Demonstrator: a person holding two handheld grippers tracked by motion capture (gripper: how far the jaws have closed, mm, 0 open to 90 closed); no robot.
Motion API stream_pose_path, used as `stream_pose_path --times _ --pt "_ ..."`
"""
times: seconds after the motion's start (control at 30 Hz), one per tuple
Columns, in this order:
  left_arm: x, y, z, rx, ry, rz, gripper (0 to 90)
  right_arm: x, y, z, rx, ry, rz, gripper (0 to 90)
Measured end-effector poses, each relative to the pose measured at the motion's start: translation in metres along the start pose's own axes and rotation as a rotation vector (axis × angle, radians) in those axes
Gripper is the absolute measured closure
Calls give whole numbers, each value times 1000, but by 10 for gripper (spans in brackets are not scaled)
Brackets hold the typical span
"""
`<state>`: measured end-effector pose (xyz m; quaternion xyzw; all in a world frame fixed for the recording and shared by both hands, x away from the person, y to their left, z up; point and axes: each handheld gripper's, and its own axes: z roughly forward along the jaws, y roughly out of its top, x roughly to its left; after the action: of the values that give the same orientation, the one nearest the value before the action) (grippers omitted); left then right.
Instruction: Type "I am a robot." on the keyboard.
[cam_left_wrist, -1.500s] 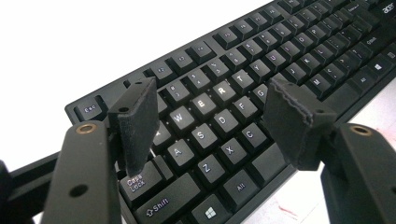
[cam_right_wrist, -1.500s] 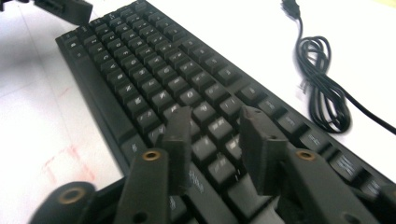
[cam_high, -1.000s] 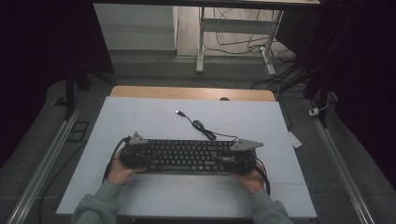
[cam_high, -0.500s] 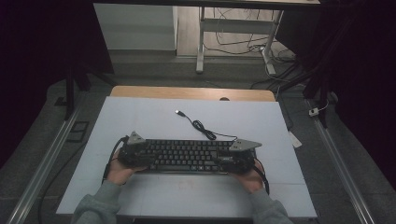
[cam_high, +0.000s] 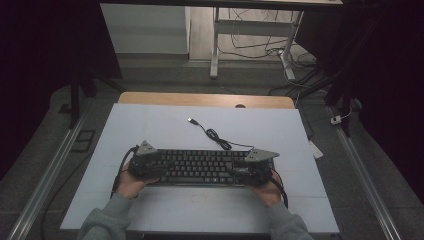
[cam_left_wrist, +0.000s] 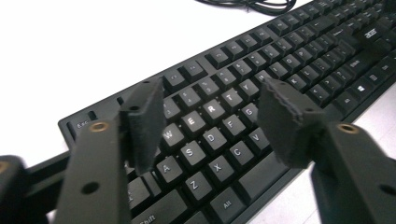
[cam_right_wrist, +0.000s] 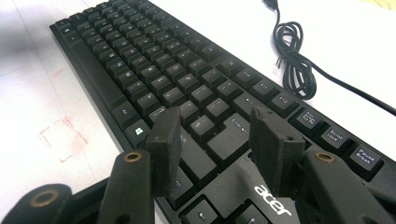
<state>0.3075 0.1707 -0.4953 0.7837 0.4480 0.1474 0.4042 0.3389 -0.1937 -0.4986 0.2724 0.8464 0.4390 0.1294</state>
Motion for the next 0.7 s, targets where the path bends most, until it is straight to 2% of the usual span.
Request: stream_pose_path --times 0.07,0.17,0.27,0.57,0.7 --pt "-1 0 0 -2 -11 5 523 0 0 0 4 -3 -2 539" --pt "-3 1 1 -5 -52 17 738 1 0 1 7 -1 -2 539" --pt "-7 2 4 3 -74 28 878 1 0 1 10 -3 -3 539" --pt "-21 4 22 58 -95 83 893 1 0 3 15 2 -6 538" --pt "-26 3 31 86 -96 94 892 1 -1 4 18 1 -8 536"
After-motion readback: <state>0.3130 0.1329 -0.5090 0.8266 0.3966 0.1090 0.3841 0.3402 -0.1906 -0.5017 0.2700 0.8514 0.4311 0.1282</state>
